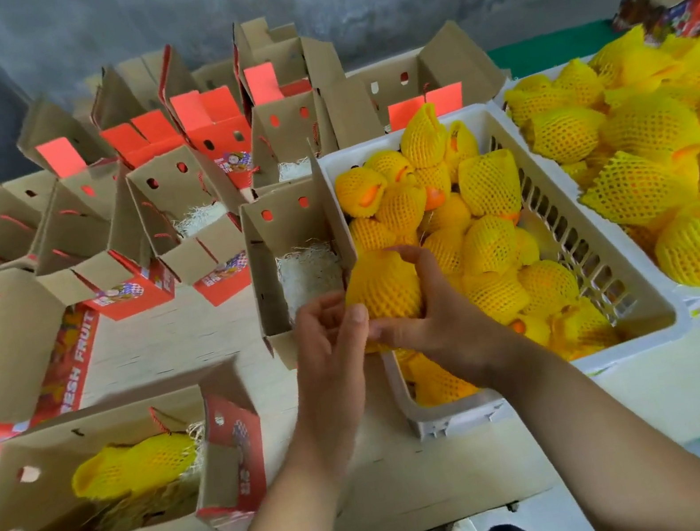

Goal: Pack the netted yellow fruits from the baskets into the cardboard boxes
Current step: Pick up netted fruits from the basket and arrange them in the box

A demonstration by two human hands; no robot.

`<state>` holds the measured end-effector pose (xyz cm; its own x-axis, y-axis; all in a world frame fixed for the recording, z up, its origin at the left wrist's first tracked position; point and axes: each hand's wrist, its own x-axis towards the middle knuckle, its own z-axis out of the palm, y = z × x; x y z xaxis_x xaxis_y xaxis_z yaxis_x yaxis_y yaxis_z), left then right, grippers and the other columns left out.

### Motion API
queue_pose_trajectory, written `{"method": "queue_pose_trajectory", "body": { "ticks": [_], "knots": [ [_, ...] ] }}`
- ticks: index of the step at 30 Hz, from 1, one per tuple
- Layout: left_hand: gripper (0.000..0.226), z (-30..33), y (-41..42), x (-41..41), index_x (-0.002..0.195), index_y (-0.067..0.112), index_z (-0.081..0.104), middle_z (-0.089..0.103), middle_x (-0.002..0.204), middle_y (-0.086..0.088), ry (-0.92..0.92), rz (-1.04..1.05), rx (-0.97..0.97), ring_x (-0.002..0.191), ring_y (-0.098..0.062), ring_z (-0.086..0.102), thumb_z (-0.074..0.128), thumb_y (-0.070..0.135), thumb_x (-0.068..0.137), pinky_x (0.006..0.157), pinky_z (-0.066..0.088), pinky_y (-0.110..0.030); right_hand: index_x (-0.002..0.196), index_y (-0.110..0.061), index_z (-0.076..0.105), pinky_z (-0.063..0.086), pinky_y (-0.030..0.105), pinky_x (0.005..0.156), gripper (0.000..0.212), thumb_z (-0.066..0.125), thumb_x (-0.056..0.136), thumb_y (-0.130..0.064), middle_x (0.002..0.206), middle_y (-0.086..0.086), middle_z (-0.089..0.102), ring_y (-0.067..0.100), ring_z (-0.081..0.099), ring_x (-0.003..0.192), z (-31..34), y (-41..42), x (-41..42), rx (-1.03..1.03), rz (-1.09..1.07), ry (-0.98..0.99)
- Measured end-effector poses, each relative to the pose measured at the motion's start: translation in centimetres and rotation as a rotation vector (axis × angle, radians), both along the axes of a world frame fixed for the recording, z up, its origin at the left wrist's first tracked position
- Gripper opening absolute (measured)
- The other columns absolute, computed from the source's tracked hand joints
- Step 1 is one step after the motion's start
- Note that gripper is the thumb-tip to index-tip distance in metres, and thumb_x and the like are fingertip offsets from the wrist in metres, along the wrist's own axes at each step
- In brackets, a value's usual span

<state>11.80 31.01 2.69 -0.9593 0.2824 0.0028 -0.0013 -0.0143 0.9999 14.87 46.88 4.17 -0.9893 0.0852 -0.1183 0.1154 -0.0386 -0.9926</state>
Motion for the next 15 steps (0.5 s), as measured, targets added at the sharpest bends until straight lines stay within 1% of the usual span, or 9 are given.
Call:
{"method": "queue_pose_trajectory", "body": {
  "ticks": [2,3,5,7,8,9,11,13,15],
  "knots": [
    [0.053,-0.3,-2.9,-0.9,0.121,0.028,0.062,0.074,0.113,0.002,-0.158,-0.027,0.074,0.11,-0.022,0.071,0.069,0.057,0.077,0.09,0.058,-0.042,0.132,-0.049,0.032,0.059,0.023,0.077,0.092,0.096,0.065,-0.041,0.129,-0.004,0.054,0.001,0.065,0.108,0.6,-2.1,-0.6,0.046,0.031,0.026],
    [0.053,-0.4,-4.4,-1.3,0.121,0.029,0.064,0.074,0.116,-0.004,-0.192,-0.023,0.09,0.11,-0.026,0.071,0.07,0.057,0.076,0.09,0.058,-0.044,0.129,-0.052,0.033,0.059,0.025,0.076,0.093,0.096,0.062,-0.041,0.128,-0.003,0.053,0.003,0.065,0.109,0.6,-3.3,-0.8,0.061,0.048,0.031],
    [0.05,-0.8,-7.6,-1.9,0.122,0.026,0.067,0.073,0.115,-0.01,-0.212,-0.002,0.089,0.107,-0.027,0.071,0.068,0.053,0.08,0.088,0.057,-0.044,0.13,-0.051,0.034,0.062,0.037,0.083,0.091,0.091,0.06,-0.042,0.132,0.003,0.052,0.018,0.063,0.116,-0.1,-6.3,-1.4,0.043,0.078,-0.009],
    [0.039,-1.2,-10.8,-2.5,0.12,0.027,0.069,0.073,0.113,-0.014,-0.218,0.03,0.069,0.101,-0.027,0.067,0.064,0.044,0.086,0.089,0.052,-0.047,0.13,-0.048,0.041,0.057,0.05,0.097,0.079,0.079,0.06,-0.041,0.132,0.004,0.055,0.024,0.06,0.121,-1.0,-9.9,-2.1,-0.064,0.072,-0.071],
    [0.032,-1.4,-12.6,-3.0,0.116,0.031,0.071,0.074,0.11,-0.011,-0.217,0.044,0.051,0.098,-0.023,0.067,0.061,0.041,0.088,0.087,0.052,-0.044,0.127,-0.048,0.044,0.055,0.048,0.098,0.074,0.074,0.061,-0.041,0.128,0.002,0.058,0.023,0.06,0.12,-1.3,-11.8,-2.5,-0.103,0.056,-0.088],
    [0.027,-1.6,-14.4,-3.4,0.112,0.037,0.073,0.075,0.107,-0.006,-0.215,0.051,0.027,0.094,-0.019,0.067,0.06,0.041,0.089,0.084,0.052,-0.04,0.126,-0.049,0.044,0.057,0.042,0.095,0.07,0.073,0.062,-0.041,0.124,-0.001,0.059,0.019,0.061,0.116,-1.6,-13.7,-3.1,-0.101,0.035,-0.089],
    [0.025,-1.6,-18.1,-4.3,0.111,0.043,0.071,0.076,0.104,0.003,-0.226,0.03,-0.009,0.091,-0.01,0.067,0.059,0.047,0.09,0.082,0.051,-0.034,0.129,-0.045,0.043,0.059,0.034,0.088,0.069,0.077,0.07,-0.034,0.122,-0.002,0.059,0.013,0.065,0.108,-1.8,-17.5,-4.1,-0.055,-0.003,-0.069],
    [0.031,-1.7,-22.1,-5.2,0.118,0.045,0.068,0.075,0.107,0.009,-0.239,-0.001,-0.047,0.093,-0.005,0.068,0.059,0.055,0.09,0.082,0.052,-0.026,0.133,-0.035,0.047,0.059,0.038,0.09,0.066,0.078,0.075,-0.027,0.123,0.002,0.062,0.016,0.067,0.108,-1.9,-21.2,-5.1,-0.071,-0.035,-0.06],
    [0.035,-1.5,-26.1,-6.5,0.122,0.047,0.067,0.075,0.107,0.012,-0.232,-0.047,-0.084,0.093,-0.001,0.07,0.062,0.054,0.088,0.074,0.054,-0.017,0.129,-0.03,0.056,0.059,0.037,0.088,0.058,0.078,0.076,-0.024,0.117,0.002,0.07,0.018,0.07,0.105,-1.8,-24.6,-6.3,-0.066,-0.041,-0.052]
  ]
}}
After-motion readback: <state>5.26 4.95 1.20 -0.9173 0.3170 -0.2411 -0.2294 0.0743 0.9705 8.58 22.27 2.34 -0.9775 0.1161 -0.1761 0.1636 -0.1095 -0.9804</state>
